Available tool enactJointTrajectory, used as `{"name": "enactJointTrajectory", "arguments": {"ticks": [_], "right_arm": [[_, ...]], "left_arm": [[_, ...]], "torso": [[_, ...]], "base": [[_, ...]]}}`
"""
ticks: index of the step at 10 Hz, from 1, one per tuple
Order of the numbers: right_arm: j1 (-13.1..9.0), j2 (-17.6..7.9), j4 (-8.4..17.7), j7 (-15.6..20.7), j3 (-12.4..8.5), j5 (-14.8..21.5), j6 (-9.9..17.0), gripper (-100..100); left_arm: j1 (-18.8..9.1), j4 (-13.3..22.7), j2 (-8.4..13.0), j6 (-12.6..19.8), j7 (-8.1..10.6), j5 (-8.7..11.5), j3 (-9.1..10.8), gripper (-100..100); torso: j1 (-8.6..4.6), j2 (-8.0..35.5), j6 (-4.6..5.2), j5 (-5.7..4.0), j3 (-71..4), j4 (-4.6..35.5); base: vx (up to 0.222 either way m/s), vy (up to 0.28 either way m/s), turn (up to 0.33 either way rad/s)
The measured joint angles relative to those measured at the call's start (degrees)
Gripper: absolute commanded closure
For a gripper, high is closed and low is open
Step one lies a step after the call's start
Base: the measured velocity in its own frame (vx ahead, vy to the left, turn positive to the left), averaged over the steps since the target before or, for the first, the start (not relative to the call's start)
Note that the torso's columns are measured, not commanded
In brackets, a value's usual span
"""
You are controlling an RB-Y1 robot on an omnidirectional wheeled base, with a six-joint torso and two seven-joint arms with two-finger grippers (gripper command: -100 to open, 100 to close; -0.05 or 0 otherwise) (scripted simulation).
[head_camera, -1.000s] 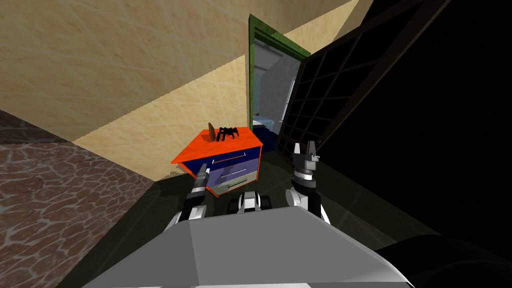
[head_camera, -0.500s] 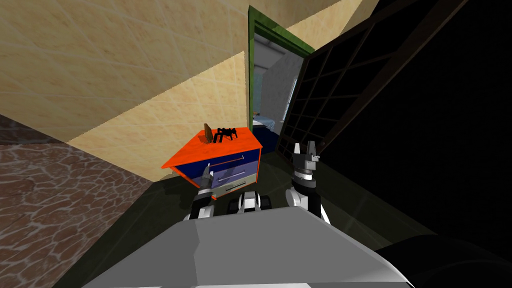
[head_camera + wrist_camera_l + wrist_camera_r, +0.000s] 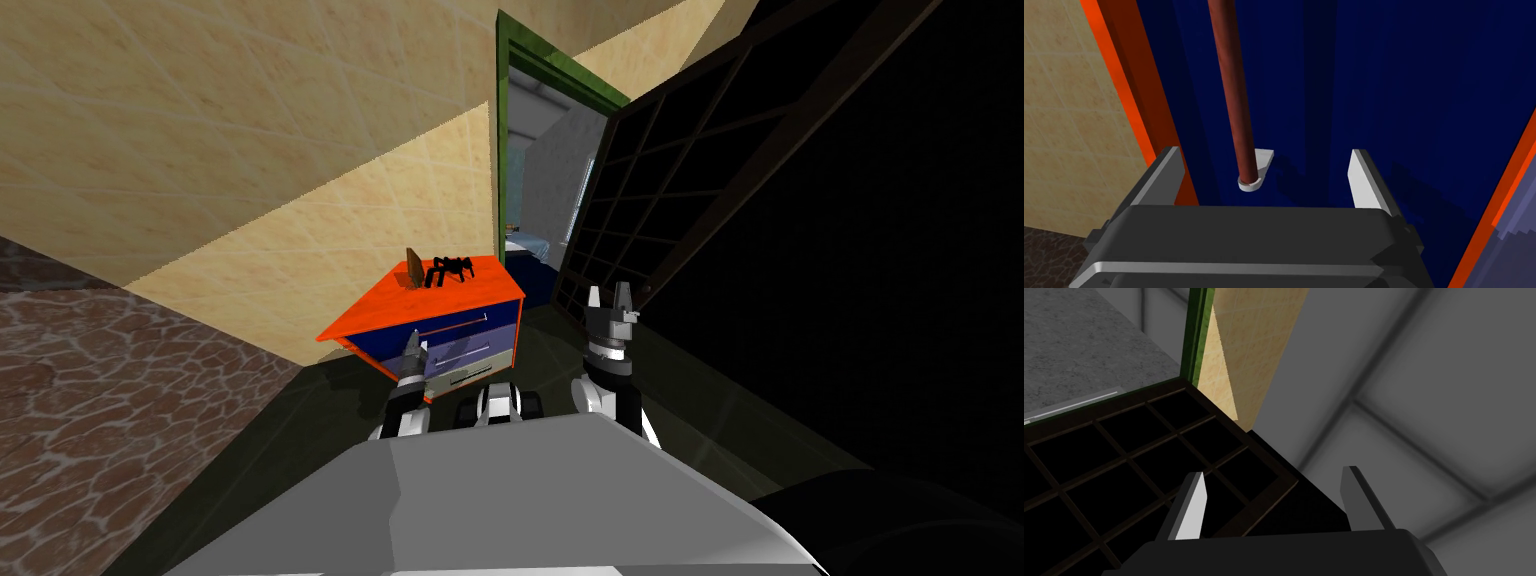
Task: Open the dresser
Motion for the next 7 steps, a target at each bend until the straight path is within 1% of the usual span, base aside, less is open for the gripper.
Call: {"name": "enactJointTrajectory", "arguments": {"ticks": [1, 2, 7], "right_arm": [[0.0, 0.0, 0.0, 0.0, 0.0, 0.0, 0.0, 0], [0.0, 0.0, 0.0, 0.0, 0.0, 0.0, 0.0, 0], [0.0, 0.0, 0.0, 0.0, 0.0, 0.0, 0.0, 0]], "left_arm": [[0.0, 0.8, 0.0, -0.7, 0.01, 0.0, -0.03, 100], [-0.1, 0.7, 0.0, -1.2, 0.01, 0.0, -0.07, -100], [0.1, 0.6, 6.2, -0.5, -0.03, 0.0, -0.23, -100]], "torso": [[-0.04, 0.2, 0.0, -0.01, 0.1, 0.1], [0.17, -0.1, 0.06, 0.14, 0.0, -0.1], [0.15, -0.2, 0.0, -0.03, -0.1, 0.0]], "base": [[-0.025, -0.005, 0.013], [-0.012, -0.012, -0.002], [0.003, -0.014, 0.003]]}}
